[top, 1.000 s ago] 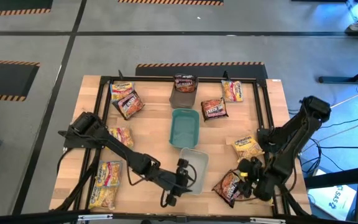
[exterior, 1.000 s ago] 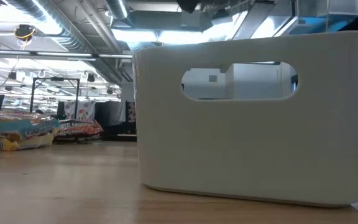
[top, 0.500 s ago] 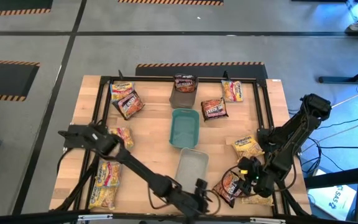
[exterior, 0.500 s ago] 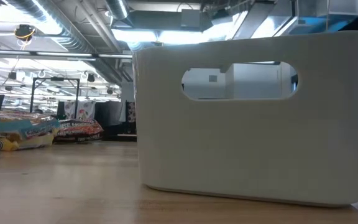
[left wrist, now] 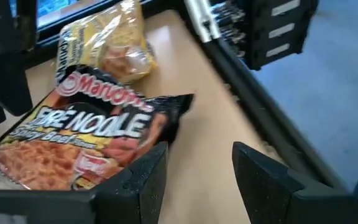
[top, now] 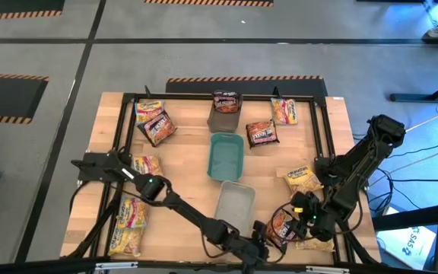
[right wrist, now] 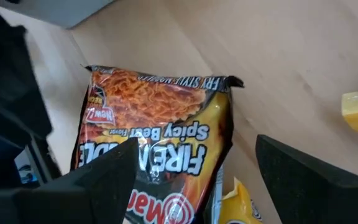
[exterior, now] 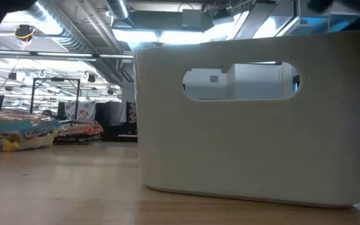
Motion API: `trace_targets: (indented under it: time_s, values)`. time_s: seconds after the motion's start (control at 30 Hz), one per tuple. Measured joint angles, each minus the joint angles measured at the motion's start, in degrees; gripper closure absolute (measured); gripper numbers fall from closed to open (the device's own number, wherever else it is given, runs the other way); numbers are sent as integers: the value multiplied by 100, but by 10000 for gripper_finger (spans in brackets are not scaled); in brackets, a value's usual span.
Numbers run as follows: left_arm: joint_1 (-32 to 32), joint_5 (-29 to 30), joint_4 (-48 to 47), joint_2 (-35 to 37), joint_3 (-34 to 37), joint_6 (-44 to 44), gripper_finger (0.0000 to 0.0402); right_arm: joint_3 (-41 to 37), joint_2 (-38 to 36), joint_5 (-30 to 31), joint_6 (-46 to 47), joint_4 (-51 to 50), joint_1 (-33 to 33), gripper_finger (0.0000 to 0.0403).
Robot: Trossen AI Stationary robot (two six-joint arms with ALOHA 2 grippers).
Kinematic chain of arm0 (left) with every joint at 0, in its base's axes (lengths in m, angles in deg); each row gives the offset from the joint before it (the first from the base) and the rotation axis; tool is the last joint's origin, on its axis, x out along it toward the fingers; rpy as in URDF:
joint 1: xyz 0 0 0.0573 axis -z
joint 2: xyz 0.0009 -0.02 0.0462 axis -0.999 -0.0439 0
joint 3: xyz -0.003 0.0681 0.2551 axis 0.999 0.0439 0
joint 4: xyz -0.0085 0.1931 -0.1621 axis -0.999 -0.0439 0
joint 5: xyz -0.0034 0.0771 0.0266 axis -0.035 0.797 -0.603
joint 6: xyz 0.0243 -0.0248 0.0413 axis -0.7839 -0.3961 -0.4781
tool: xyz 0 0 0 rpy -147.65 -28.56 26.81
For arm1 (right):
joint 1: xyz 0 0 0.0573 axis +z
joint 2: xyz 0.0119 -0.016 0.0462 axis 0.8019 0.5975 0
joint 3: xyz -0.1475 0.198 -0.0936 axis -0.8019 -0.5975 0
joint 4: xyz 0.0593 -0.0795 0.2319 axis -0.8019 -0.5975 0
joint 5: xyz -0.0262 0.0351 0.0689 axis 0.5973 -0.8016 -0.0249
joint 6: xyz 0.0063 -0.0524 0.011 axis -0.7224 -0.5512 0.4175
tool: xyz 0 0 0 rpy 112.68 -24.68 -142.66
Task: Sort Maruchan noodles
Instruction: Put the black noodle pack into the black bin
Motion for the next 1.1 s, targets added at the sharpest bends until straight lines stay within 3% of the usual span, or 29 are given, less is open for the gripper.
trace_targets:
  time_s: [0.17, 0.53, 0.87, 0.97, 1.1]
  values:
    - [-143, -1, -43, -82, -3, 136, 227, -265, 0, 18, 119, 221, 0, 100]
    - [-297, -7, -155, -81, -4, 146, 227, -1049, 4, -257, 116, 1900, 2, 100]
    - [-327, -65, -176, -79, -4, 143, 227, -1642, 4, -77, -219, 3650, 0, 101]
    - [-336, -77, -176, -79, -2, 143, 227, -1643, 4, -14, -304, 3718, 0, 117]
    - [-349, -77, -178, -79, -4, 141, 227, -1643, 4, -5, -369, 3737, 0, 178]
